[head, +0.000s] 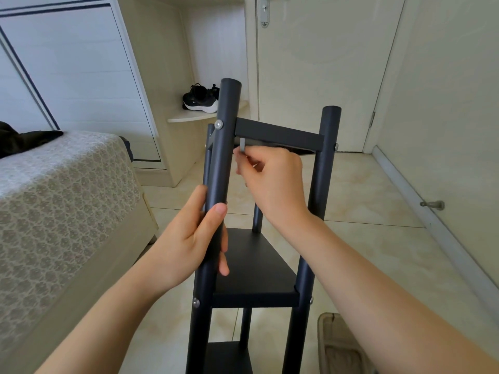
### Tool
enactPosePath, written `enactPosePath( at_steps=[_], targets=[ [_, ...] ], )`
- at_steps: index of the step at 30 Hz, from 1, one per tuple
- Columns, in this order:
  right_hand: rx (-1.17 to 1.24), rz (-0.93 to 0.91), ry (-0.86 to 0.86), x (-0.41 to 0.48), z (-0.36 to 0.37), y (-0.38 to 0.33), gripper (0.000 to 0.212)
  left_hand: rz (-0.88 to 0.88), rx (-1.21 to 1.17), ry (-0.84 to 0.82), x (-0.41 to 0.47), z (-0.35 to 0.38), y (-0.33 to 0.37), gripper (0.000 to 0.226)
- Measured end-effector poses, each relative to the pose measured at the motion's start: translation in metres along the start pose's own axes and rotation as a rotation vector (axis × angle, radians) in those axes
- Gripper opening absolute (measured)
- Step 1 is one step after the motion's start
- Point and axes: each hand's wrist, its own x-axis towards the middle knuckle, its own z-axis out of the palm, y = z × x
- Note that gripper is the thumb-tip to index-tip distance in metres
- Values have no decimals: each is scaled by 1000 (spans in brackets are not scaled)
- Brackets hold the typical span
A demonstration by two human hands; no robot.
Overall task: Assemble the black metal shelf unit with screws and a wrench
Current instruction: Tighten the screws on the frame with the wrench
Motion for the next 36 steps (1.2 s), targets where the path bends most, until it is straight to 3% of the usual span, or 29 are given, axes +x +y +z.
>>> enactPosePath(
  at_steps=[9, 18, 26, 36],
  targets=[
    [37, -76, 181, -1, 28, 10, 22, 33, -28, -27, 1, 0, 0, 10],
    [33, -33, 314, 0, 45, 7, 13, 24, -75, -57, 4, 1, 0, 12],
    [195, 73, 218, 0, 38, 5, 27, 31, -74, -67, 4, 3, 1, 11],
    [200, 169, -77, -9, 3, 7, 36, 14, -42, -61, 2, -1, -1, 13]
  ],
)
